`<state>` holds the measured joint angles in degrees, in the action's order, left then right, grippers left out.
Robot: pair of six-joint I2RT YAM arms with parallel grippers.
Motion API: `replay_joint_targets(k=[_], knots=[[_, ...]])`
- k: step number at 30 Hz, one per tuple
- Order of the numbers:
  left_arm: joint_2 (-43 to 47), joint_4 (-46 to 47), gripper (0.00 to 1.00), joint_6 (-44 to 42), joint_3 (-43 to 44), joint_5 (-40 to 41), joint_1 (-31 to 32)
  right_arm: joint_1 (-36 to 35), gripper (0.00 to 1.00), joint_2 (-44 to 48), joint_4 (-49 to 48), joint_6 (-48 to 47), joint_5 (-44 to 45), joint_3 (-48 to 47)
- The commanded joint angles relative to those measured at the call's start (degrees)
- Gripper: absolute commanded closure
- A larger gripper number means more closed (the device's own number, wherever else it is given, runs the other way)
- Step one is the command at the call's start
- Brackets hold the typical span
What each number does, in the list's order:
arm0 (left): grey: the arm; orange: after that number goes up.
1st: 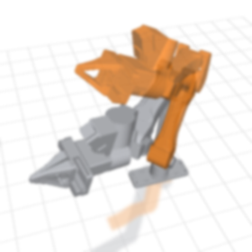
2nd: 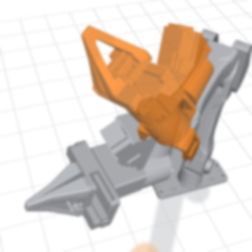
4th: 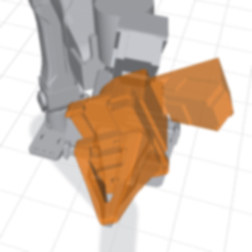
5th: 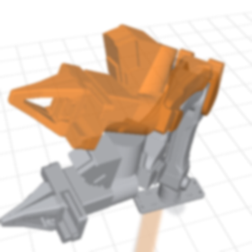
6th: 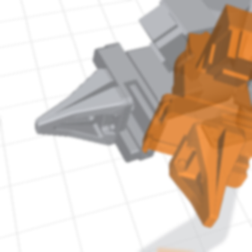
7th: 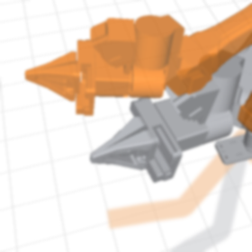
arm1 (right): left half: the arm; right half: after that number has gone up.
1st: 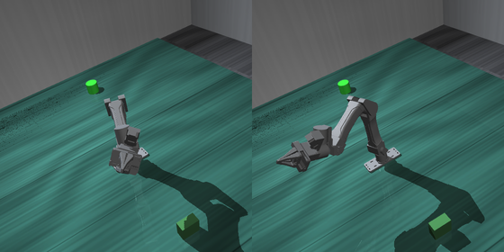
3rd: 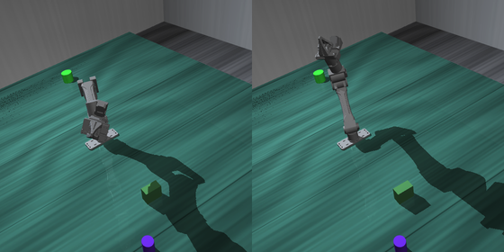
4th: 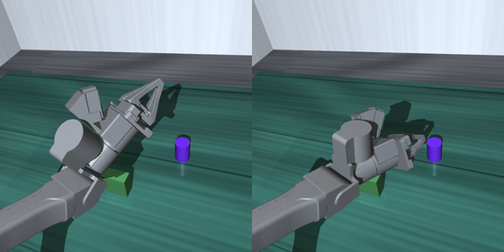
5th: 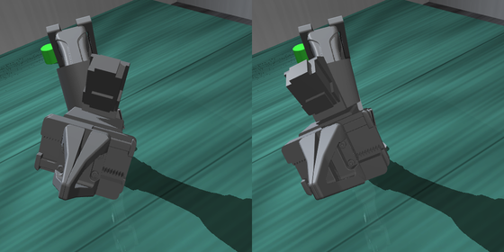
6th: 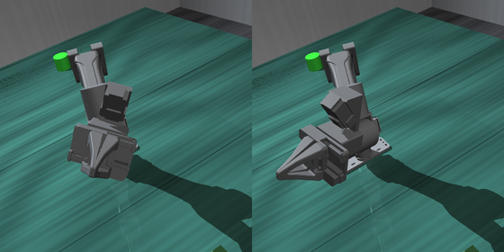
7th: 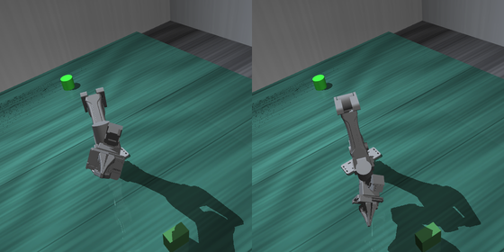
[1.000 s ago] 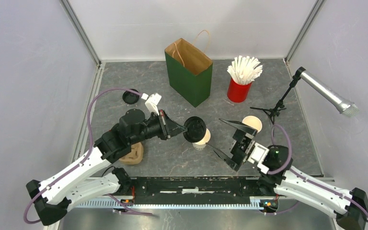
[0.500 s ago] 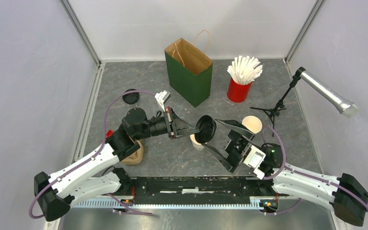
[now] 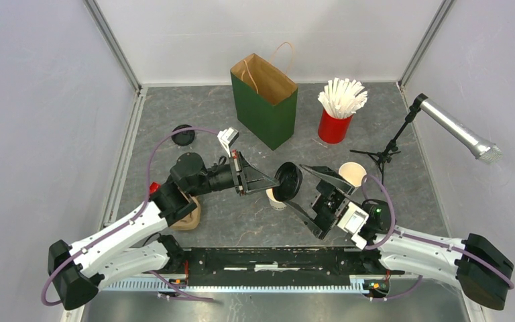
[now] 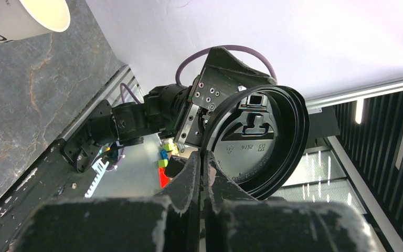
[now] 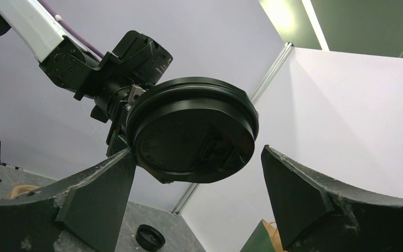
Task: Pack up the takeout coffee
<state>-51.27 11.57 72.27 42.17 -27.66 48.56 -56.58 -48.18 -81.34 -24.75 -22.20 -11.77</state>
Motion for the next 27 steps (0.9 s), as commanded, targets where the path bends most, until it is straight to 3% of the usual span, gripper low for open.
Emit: replay_joint_targets(k=[1, 27], knots=[[0.83, 2.84, 0.97, 3.07, -0.65, -1.44, -0.22, -0.12, 0.03, -0.63, -5.31, -0.12, 0.74, -1.00], [1.46, 0.84, 0.98, 2.63, -1.39, -0.67, -0.22, -0.25, 0.13, -2.69, -7.34, 0.13, -0.40, -0.79]])
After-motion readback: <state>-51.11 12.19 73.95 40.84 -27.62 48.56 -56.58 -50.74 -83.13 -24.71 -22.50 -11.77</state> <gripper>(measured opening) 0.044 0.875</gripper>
